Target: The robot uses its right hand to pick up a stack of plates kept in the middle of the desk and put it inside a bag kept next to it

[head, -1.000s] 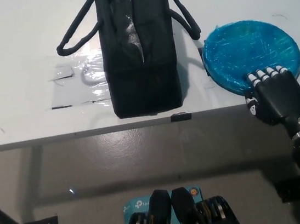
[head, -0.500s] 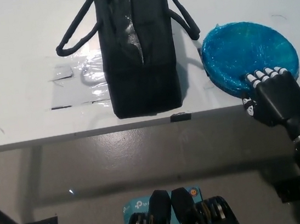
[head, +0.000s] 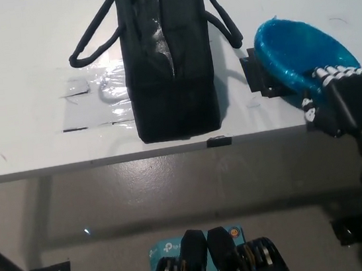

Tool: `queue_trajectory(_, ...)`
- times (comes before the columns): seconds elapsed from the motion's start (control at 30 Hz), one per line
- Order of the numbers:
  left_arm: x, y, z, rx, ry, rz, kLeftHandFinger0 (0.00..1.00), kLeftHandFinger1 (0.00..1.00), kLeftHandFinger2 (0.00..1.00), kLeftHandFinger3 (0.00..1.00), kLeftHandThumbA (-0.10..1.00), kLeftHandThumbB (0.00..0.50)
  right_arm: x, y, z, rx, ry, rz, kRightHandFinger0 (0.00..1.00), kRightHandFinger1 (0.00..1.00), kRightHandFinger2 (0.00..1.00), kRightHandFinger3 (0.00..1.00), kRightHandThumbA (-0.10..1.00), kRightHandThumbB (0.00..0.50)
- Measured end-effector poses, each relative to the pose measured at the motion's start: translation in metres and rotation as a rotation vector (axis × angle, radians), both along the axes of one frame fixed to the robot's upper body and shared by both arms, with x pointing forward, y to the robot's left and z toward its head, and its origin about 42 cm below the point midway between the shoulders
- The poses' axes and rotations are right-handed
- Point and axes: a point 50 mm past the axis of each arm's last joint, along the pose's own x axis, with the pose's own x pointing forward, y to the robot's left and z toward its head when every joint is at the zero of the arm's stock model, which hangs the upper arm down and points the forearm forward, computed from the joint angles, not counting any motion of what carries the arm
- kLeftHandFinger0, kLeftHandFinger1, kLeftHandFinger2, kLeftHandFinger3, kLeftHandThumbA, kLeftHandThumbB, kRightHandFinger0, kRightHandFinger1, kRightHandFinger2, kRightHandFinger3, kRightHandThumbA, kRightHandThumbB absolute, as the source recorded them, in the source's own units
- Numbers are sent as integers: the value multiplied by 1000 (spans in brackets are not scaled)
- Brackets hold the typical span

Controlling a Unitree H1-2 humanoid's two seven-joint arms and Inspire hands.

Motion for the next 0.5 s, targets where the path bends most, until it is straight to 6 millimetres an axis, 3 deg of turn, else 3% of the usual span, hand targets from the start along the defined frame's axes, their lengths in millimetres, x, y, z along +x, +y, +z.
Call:
queue_trajectory(0.03, 0, 0, 0, 0, 0, 0, 773, 808, 868, 940, -100, 0, 1, -1, 4, 25, 1, -5, 0, 152, 458, 288, -100, 247)
queue_trajectory(0.23, 0, 0, 0, -2, 1, 1, 732, 779, 852, 928, -100, 0, 4, -17, 26, 176, -2, -45, 0, 99, 420, 252, -100, 263)
queue_trajectory(0.33, -1, 0, -1, -2, 2, 1, 734, 779, 847, 925, -100, 0, 6, -25, 35, 252, -1, -60, 0, 54, 364, 189, -100, 301)
queue_trajectory(0.5, -2, 1, -1, -2, 5, 7, 744, 785, 848, 939, -100, 0, 12, -35, 55, 373, -6, -64, 0, 24, 324, 158, -100, 279)
